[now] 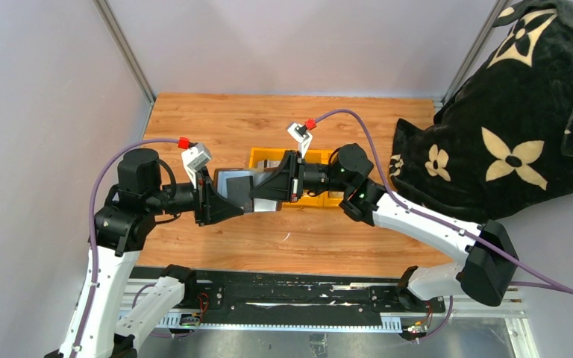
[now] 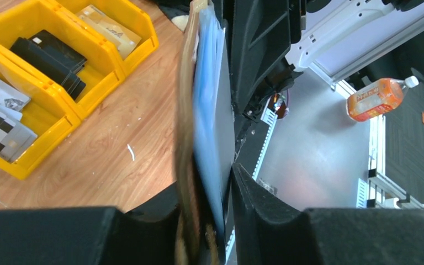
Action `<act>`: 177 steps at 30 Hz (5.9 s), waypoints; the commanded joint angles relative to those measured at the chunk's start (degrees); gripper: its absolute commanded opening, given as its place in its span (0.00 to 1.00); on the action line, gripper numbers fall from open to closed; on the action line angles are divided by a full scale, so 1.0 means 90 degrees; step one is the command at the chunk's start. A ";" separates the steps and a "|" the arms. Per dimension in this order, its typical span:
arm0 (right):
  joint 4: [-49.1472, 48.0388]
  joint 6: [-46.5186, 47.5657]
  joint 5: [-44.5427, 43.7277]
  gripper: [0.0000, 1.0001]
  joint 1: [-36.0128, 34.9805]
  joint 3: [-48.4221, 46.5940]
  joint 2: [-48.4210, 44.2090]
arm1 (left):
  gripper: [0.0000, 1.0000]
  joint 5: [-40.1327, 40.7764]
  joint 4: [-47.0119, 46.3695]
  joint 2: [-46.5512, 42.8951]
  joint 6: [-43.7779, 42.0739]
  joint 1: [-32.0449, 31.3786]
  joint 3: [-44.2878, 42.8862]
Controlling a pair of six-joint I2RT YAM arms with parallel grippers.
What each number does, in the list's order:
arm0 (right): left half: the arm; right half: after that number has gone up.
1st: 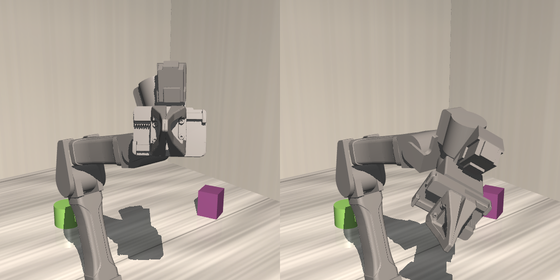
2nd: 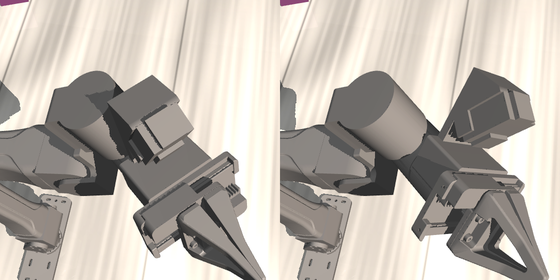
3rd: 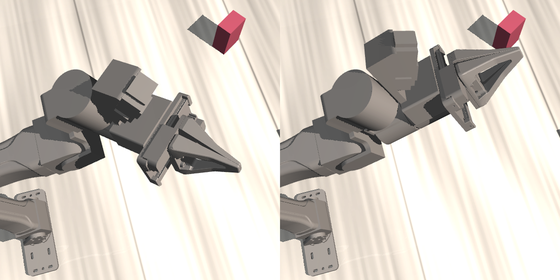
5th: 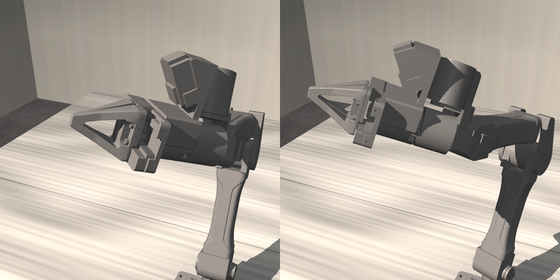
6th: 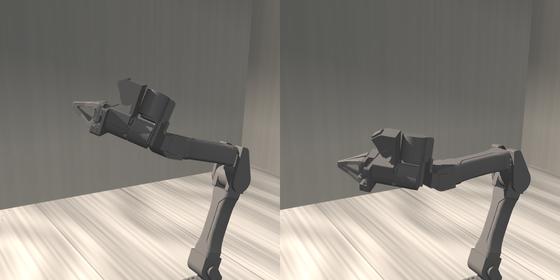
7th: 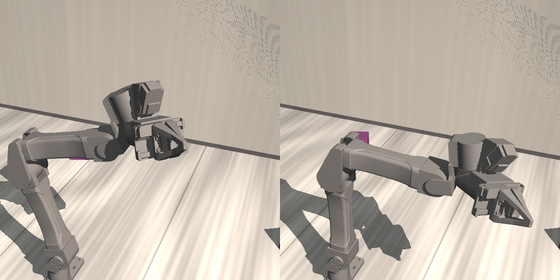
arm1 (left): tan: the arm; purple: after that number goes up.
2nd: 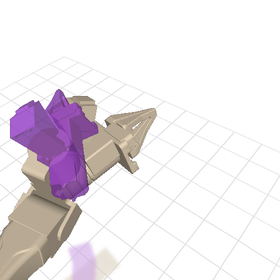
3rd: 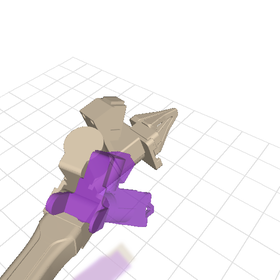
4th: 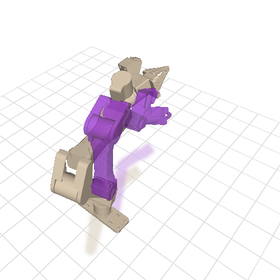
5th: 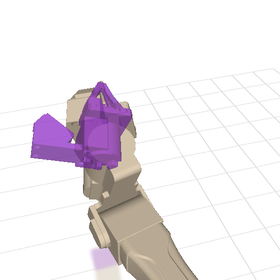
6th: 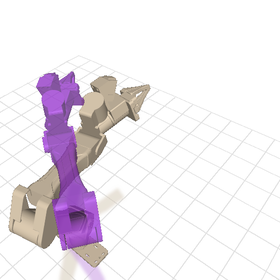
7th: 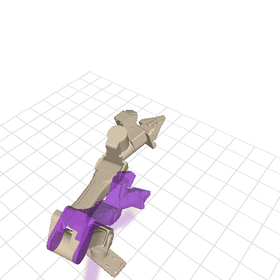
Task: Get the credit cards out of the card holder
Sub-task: Remove the credit card from the card holder, then place the credit card in the storage box, then reset both arms
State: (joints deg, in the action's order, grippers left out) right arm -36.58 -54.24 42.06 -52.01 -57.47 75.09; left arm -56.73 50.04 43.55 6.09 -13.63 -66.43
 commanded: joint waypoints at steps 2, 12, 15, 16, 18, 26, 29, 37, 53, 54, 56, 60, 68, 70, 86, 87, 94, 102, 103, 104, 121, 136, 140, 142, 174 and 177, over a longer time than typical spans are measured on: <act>-0.0874 -0.0282 0.0230 0.08 -0.0183 0.0012 -0.0032 | 0.34 0.0306 0.0080 0.0069 -0.0041 -0.0004 -0.0048; -0.0397 0.0038 0.0111 0.06 -0.0295 0.0123 -0.0039 | 0.25 0.0072 0.0151 0.0140 0.0008 -0.0009 -0.0160; -0.0425 0.0078 0.0182 0.00 -0.0286 0.0182 -0.0116 | 0.34 -0.0383 0.0250 0.0168 -0.0012 -0.0009 -0.0225; -0.0436 0.0100 0.0222 0.00 -0.0278 0.0205 -0.0157 | 0.37 -0.0568 0.0272 0.0157 -0.0016 -0.0009 -0.0226; -0.0386 0.0186 0.0253 0.00 -0.0245 0.0264 -0.0308 | 0.38 -0.0987 0.0281 0.0115 -0.0047 -0.0009 -0.0229; 0.0401 0.0692 0.0169 0.00 -0.0042 0.0298 -0.0890 | 0.20 -0.1459 0.0281 0.0120 0.0076 -0.0009 -0.0376; 0.0392 0.0699 0.0187 0.00 -0.0031 0.0344 -0.0980 | 0.09 -0.1472 0.0280 0.0148 0.0090 -0.0009 -0.0395; 0.0487 0.0811 0.0158 0.00 0.0031 0.0526 -0.1251 | 0.08 -0.1486 0.0283 0.0182 0.0177 -0.0009 -0.0482; -0.0092 0.0558 0.0242 0.24 -0.0173 0.0292 -0.0780 | 0.00 -0.1304 0.0076 0.0220 0.0378 -0.0009 -0.0441; -0.0033 0.0554 0.0240 0.14 -0.0157 0.0260 -0.0780 | 0.00 -0.1299 0.0075 0.0212 0.0378 -0.0009 -0.0441; 0.0132 0.0612 0.0208 0.01 -0.0077 0.0265 -0.0893 | 0.00 -0.1227 0.0087 0.0201 0.0318 -0.0009 -0.0458; 0.0648 0.0837 0.0047 0.00 0.0228 0.0532 -0.1369 | 0.00 -0.0796 0.0402 0.0216 -0.0185 -0.0009 -0.0565; 0.2603 0.1331 -0.0013 0.00 0.1806 0.0968 -0.2089 | 0.00 0.1645 0.1107 0.0239 -0.2159 -0.0009 -0.0700; 0.2902 0.1188 0.0019 0.00 0.2342 0.0999 -0.1993 | 0.00 0.1917 0.1268 0.0322 -0.2528 -0.0009 -0.0510; 0.5146 0.2431 -0.2471 0.00 0.2625 -0.0609 0.1235 | 0.00 0.4113 0.1843 0.2895 -0.4844 -0.0680 0.0061; 0.5182 0.2456 -0.2487 0.00 0.2617 -0.0763 0.1500 | 0.00 0.4228 0.1833 0.3058 -0.4989 -0.0690 0.0081; 0.5569 0.2671 -0.2718 0.05 0.2523 -0.1723 0.2866 | 0.10 0.5329 0.0923 0.3854 -0.5595 -0.1123 0.0801; 0.5616 0.2853 -0.3144 0.45 0.2511 -0.1877 0.2772 | 0.49 0.6045 -0.0345 0.4016 -0.5600 -0.1454 0.1506; 0.5663 0.2884 -0.3157 0.49 0.2505 -0.1897 0.2707 | 0.56 0.5990 -0.0338 0.3978 -0.5570 -0.1455 0.1495; 0.5731 0.2915 -0.3184 0.51 0.2502 -0.1922 0.2630 | 0.58 0.5924 -0.0331 0.3913 -0.5543 -0.1454 0.1489; 0.5801 0.3862 -0.6348 0.80 0.3219 0.0155 -0.0807 | 1.00 0.5117 -0.1239 0.3197 -0.4363 0.0373 0.0743; 0.3293 0.4842 -0.8966 0.90 0.4091 0.2734 -0.1609 | 1.00 0.3946 -0.6957 0.2878 -0.1584 0.3281 0.3592; 0.2076 0.5288 -0.8883 0.90 0.4340 0.3431 -0.1641 | 1.00 0.3962 -0.7820 0.2688 -0.1179 0.3311 0.4132; 0.1581 0.5396 -0.8932 0.90 0.4491 0.3775 -0.1536 | 1.00 0.3884 -0.8112 0.2729 -0.0913 0.3311 0.4261; -0.2254 0.6446 -0.6823 0.92 0.5290 0.4901 0.0540 | 1.00 0.6374 -1.1997 0.3776 -0.0975 0.1329 0.6034; -0.2270 0.6446 -0.6816 0.92 0.5290 0.4916 0.0512 | 1.00 0.6606 -1.2515 0.3934 -0.0871 0.1331 0.6155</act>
State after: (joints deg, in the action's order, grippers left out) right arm -58.02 4.56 -21.98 -5.39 -12.60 80.29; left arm -2.68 -62.78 78.46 -0.30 -1.43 -11.60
